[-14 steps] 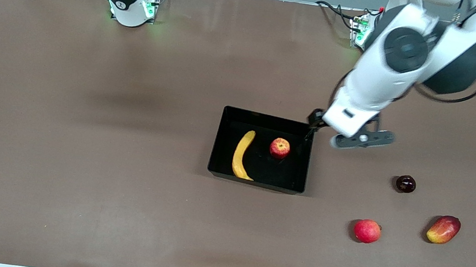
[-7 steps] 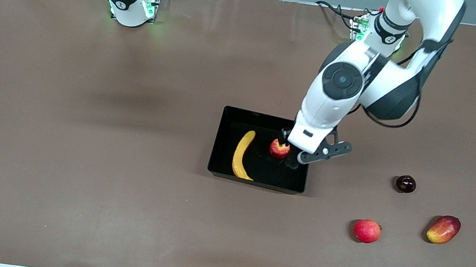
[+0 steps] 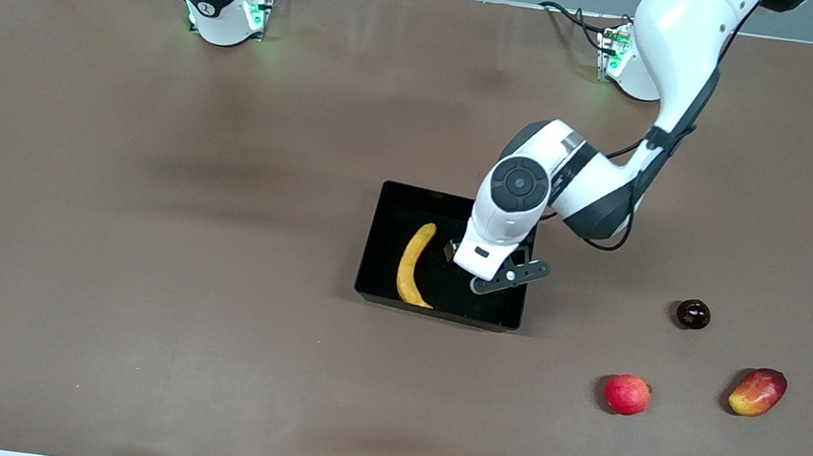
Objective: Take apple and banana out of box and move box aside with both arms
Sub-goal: 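Lower the left gripper into the box and grasp the red apple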
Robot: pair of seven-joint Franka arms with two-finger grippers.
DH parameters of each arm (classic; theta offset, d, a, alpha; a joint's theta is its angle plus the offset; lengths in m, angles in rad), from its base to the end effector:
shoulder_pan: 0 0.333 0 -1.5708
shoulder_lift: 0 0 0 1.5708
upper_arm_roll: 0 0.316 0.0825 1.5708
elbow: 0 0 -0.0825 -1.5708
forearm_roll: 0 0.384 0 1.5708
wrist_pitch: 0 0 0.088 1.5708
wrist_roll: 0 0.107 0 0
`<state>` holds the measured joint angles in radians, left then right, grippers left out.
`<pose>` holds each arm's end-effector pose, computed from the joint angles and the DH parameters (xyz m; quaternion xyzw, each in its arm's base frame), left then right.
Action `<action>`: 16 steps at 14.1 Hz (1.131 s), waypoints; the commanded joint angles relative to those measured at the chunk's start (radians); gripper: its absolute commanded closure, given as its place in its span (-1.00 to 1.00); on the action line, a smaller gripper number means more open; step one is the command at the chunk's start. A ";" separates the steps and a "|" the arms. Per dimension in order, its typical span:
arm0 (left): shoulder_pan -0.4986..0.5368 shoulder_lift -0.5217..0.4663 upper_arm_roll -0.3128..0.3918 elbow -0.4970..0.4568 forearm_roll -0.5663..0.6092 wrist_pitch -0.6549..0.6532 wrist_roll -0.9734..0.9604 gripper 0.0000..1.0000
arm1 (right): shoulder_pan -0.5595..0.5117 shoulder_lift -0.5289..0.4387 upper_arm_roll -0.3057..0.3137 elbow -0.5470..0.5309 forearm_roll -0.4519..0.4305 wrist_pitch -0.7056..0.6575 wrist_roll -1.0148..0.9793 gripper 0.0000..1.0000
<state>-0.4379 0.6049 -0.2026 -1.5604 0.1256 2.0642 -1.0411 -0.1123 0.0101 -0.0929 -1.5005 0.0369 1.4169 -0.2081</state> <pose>0.5678 -0.3908 0.2904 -0.9823 -0.1819 0.0322 0.0298 0.5312 -0.1058 0.6389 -0.9987 -0.0034 0.0421 0.0271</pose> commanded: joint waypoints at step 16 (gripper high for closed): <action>-0.031 0.043 0.000 -0.098 0.034 0.149 -0.031 1.00 | -0.033 0.014 0.013 0.022 0.021 -0.012 -0.016 -1.00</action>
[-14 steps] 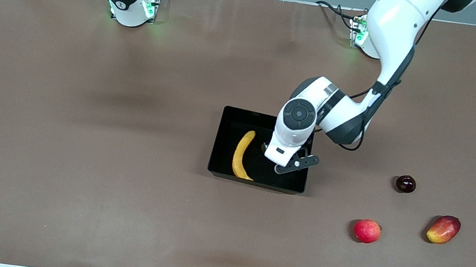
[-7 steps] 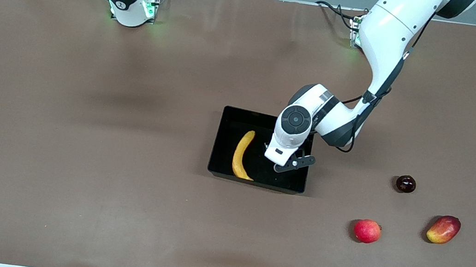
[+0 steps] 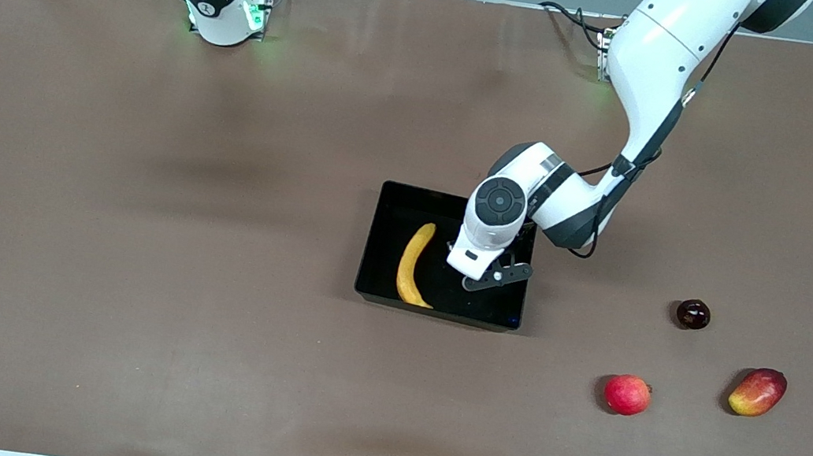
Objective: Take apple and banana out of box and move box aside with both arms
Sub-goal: 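Lower the left gripper into the box and grasp the red apple, then lift the apple with the left gripper and carry it out of the box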
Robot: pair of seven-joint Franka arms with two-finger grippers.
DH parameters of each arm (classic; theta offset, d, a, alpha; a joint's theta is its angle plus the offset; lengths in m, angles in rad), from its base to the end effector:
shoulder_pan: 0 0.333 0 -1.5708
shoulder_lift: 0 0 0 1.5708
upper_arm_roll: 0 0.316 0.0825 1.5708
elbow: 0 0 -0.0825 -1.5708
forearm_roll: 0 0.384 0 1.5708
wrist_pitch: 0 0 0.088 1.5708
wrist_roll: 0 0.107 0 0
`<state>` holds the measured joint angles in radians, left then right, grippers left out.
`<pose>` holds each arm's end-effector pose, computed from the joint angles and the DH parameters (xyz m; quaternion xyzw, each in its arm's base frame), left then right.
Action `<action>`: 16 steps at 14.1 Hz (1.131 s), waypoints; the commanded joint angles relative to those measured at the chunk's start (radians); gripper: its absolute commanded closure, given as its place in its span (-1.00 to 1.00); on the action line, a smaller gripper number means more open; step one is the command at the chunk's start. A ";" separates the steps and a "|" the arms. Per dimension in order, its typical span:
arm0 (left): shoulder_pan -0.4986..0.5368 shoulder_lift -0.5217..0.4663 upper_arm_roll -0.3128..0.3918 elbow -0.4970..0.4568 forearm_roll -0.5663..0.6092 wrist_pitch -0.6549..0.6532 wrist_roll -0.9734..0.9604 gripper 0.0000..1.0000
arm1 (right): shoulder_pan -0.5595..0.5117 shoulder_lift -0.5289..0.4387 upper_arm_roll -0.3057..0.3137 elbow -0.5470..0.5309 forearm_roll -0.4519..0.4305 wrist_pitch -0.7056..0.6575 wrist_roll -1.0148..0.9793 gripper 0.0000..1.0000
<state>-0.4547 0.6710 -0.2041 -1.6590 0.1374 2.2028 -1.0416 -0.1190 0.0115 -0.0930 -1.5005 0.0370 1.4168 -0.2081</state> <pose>0.5425 -0.3961 0.2148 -0.9847 -0.1647 0.0449 0.0341 0.5309 -0.1094 0.6382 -0.9987 0.0000 0.0428 0.0274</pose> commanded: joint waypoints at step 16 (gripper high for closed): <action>0.312 -0.215 0.011 0.085 0.013 -0.248 0.725 1.00 | -0.024 0.028 0.015 0.029 0.043 -0.006 -0.019 -1.00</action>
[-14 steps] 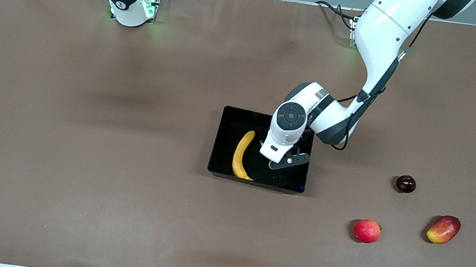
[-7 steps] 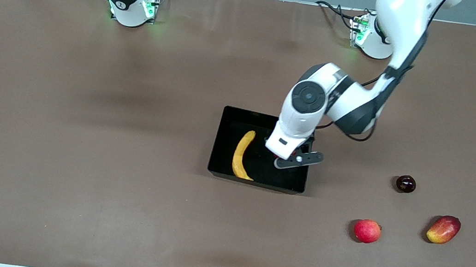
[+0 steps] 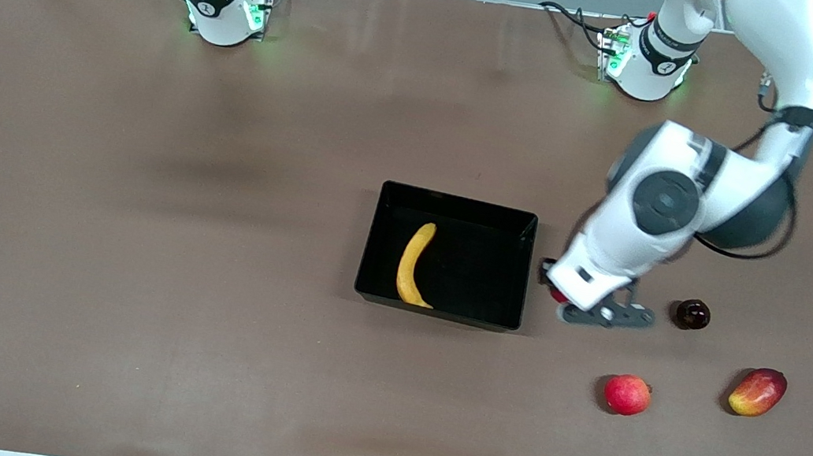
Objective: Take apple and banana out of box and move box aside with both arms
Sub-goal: 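Lift the apple with the left gripper and carry it out of the box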
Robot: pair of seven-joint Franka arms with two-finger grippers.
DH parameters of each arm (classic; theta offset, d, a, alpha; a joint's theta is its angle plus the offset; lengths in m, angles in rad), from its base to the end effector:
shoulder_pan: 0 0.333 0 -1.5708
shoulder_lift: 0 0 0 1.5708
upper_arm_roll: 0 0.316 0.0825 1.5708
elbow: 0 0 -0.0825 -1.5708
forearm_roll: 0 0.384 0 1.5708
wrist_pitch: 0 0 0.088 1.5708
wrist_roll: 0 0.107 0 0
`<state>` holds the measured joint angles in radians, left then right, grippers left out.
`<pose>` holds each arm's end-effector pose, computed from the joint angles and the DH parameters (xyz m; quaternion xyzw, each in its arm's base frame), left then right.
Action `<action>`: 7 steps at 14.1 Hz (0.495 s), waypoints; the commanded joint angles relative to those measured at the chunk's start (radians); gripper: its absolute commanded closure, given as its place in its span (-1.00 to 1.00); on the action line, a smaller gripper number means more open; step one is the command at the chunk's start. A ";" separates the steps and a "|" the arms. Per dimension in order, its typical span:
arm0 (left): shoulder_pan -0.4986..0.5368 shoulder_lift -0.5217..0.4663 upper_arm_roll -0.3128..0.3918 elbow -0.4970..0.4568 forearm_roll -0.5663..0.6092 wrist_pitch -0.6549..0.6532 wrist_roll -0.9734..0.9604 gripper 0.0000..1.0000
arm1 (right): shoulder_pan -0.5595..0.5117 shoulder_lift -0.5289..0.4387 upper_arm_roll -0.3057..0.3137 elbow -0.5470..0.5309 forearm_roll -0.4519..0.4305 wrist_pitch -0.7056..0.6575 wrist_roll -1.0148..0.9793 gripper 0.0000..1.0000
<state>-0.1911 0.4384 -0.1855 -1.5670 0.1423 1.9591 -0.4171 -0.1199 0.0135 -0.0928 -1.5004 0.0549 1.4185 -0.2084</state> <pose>0.6365 -0.2243 0.3904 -0.9995 0.0001 0.0074 0.0313 0.5321 -0.1078 0.6374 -0.9985 -0.0007 0.0410 0.0360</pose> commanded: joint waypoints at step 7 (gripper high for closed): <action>0.174 0.129 -0.005 -0.019 0.157 0.062 0.201 1.00 | -0.021 0.029 0.015 0.031 0.025 -0.009 -0.019 -1.00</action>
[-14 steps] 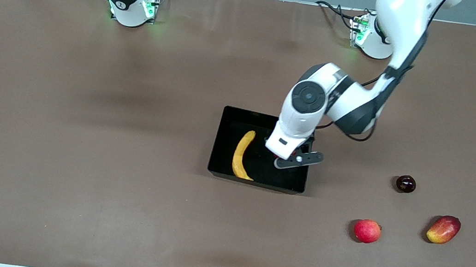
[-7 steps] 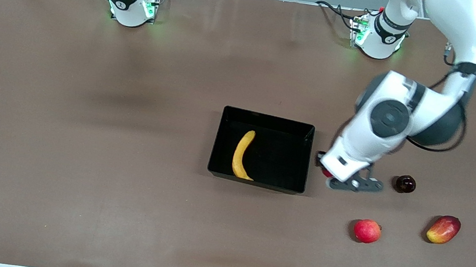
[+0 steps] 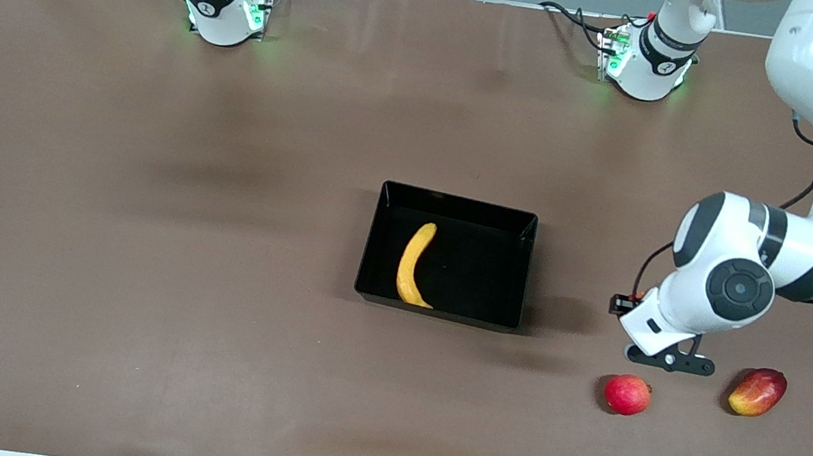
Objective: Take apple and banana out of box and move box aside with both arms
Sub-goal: 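Lift the apple with the left gripper and carry it out of the box, then lower the apple beside the pomegranate and open the left gripper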
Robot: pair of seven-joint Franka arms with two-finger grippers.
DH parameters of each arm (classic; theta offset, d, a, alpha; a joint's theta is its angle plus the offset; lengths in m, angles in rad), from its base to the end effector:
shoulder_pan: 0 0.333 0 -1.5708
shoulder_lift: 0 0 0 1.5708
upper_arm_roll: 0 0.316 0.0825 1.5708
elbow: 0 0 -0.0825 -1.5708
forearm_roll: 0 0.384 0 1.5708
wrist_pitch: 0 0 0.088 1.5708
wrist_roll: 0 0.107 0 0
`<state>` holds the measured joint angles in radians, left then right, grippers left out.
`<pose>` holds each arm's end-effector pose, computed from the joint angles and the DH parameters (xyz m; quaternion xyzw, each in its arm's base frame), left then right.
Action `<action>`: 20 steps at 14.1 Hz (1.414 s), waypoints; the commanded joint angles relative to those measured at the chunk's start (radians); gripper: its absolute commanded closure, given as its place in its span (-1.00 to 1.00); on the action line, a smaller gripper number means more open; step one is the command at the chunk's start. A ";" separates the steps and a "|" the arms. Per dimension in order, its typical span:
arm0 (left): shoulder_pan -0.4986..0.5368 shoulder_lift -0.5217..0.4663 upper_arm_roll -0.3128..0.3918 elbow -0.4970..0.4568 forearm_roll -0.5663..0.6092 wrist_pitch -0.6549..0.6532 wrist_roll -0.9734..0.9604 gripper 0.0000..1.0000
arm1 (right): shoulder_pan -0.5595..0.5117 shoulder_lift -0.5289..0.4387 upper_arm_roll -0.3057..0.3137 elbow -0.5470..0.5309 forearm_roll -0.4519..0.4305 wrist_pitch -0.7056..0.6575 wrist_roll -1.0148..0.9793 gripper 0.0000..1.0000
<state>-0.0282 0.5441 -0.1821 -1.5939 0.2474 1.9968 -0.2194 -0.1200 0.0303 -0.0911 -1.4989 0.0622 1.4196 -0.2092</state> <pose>0.6665 -0.1112 0.3108 -0.9951 0.0441 0.0498 0.0736 0.5376 -0.1068 0.6290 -0.9981 -0.0020 0.0473 0.0403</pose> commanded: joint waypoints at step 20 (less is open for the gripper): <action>0.105 0.181 -0.007 0.015 0.256 0.209 0.005 -0.99 | -0.026 0.017 0.013 0.029 0.024 -0.010 -0.018 -1.00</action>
<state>0.0559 0.7188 -0.1807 -1.5934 0.4761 2.2007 -0.2188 -0.1200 0.0327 -0.0912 -1.4957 0.0644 1.4196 -0.2098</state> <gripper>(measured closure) 0.282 0.000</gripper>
